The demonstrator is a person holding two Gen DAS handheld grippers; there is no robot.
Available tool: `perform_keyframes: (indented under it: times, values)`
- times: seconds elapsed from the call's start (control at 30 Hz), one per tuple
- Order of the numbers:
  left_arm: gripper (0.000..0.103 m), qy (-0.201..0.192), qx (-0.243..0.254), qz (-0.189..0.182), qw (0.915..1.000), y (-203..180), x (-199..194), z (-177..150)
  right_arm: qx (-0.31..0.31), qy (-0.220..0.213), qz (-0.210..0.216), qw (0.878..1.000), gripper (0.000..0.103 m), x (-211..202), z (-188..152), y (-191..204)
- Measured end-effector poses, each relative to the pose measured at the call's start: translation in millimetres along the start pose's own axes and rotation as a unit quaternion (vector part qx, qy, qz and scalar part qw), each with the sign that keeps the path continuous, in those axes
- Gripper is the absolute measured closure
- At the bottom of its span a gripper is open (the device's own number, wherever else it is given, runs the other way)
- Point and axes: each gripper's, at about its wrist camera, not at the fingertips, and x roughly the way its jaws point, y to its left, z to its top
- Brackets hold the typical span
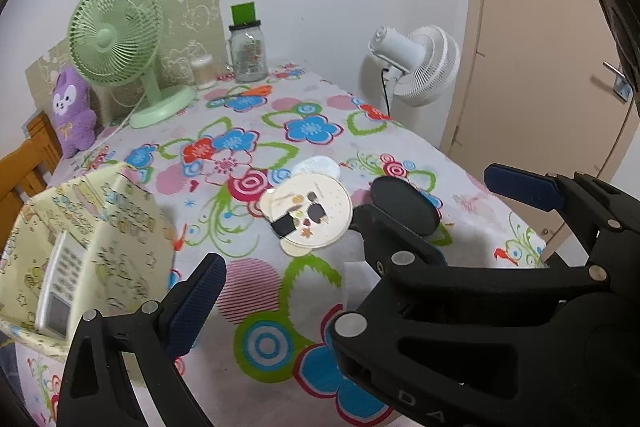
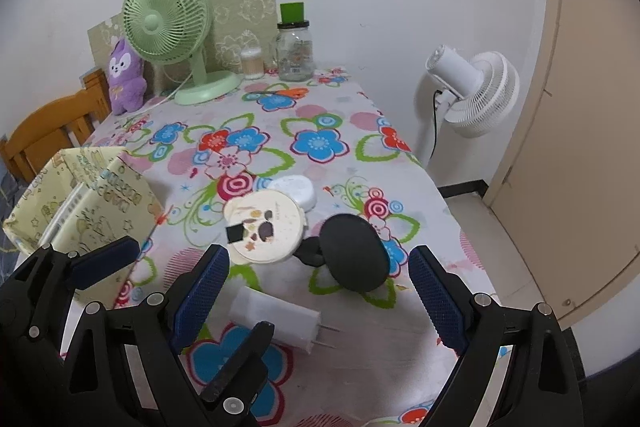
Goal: Organize rigid objects
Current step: 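Withdraw both tools from the box toward the remaining items on the table, then grasp the large white charger with the left tool while the right tool approaches the black puck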
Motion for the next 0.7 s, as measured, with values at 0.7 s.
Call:
perform_keyframes:
  times: [0.7]
  values:
    - [0.002, 0.011, 0.001, -0.025, 0.9996, -23.2, 24.2, -8.4, 0.013, 0.0, -0.016, 1.0, 0.01, 18.8, -19.7, -27.4]
